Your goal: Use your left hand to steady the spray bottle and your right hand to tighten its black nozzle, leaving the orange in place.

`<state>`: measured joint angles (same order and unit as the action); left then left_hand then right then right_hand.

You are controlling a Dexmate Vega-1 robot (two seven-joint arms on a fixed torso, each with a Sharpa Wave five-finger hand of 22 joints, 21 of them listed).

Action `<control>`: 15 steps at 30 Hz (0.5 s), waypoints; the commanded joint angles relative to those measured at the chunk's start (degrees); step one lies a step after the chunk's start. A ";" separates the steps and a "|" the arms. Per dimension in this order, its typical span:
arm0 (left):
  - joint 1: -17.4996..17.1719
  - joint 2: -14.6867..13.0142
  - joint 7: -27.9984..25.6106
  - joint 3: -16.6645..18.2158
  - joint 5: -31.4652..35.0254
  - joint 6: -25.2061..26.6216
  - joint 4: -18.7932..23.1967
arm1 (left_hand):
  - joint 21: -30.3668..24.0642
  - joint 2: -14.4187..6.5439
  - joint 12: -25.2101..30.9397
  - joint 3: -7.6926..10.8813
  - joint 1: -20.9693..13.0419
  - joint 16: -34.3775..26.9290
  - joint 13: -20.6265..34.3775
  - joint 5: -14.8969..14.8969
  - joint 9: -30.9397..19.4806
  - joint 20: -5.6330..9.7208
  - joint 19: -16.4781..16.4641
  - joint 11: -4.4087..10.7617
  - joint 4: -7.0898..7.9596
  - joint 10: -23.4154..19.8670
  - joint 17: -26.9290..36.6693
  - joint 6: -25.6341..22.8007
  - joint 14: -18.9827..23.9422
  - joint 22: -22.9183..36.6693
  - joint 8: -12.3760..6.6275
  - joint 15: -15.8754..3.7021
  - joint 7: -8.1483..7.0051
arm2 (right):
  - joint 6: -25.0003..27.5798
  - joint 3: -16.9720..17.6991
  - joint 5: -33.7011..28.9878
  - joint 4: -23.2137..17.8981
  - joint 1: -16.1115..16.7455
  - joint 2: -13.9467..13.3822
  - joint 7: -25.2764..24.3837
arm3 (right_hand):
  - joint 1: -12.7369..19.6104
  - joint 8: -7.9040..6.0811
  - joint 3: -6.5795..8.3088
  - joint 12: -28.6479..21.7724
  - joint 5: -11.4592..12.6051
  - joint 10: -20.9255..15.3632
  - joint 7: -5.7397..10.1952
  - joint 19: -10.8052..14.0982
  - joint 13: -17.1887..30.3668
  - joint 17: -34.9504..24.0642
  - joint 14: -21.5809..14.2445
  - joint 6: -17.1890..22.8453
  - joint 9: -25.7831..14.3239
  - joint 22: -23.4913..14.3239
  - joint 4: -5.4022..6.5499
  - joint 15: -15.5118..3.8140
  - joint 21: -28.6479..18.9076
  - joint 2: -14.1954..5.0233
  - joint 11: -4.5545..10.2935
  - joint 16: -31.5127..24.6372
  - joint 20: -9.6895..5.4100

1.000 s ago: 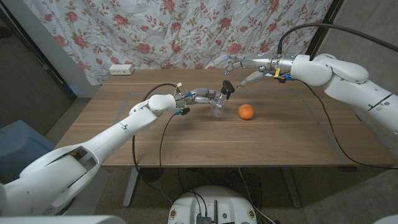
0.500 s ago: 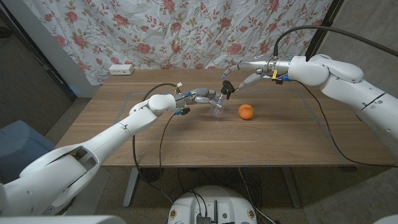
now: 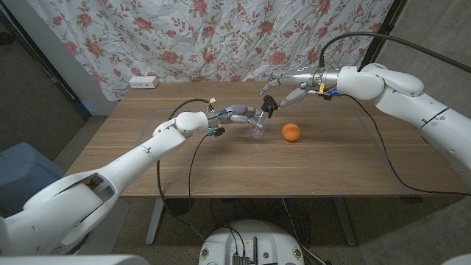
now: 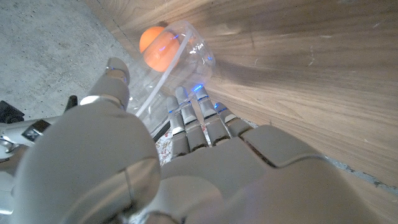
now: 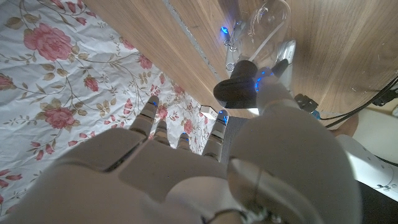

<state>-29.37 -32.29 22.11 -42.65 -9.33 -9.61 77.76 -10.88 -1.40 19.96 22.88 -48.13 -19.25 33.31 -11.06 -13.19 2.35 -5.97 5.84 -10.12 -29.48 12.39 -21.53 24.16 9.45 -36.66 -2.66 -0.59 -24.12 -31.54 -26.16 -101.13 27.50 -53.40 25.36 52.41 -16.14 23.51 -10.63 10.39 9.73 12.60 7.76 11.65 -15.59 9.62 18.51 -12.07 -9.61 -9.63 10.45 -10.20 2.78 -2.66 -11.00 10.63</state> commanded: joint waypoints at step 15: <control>-0.11 -0.23 0.30 -0.13 0.26 -0.14 0.35 | 0.17 -5.27 -0.10 0.42 -3.87 0.21 0.44 -0.26 -0.03 2.20 -0.46 3.66 0.10 -4.12 0.26 -4.47 0.49 0.13 -6.12 -7.58 -3.51 | -0.96 -1.76 4.25 3.30 -3.51 1.67 5.20 | -1.95 -3.44 -0.75 -1.33 -0.31 1.59 -0.25 2.89 0.08 0.19 -0.40 8.58 -1.02 0.07 0.99 -0.34 -1.10 -0.11 0.12 -1.30 -3.88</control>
<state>-29.39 -32.29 22.35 -42.77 -9.26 -9.95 77.68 -10.88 -1.39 19.85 22.87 -48.13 -19.25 33.61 -11.05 -13.00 2.36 -5.97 5.84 -10.12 -29.48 12.38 -21.53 24.16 9.45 -36.65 -2.66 -0.59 -25.03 -32.71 -23.68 -98.90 25.14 -52.23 28.42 51.21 -19.09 22.86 -11.48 10.16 9.73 12.34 10.13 11.65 -15.42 9.59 25.93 -12.93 -9.61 -8.99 10.42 -10.84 2.73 -2.66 -11.92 7.22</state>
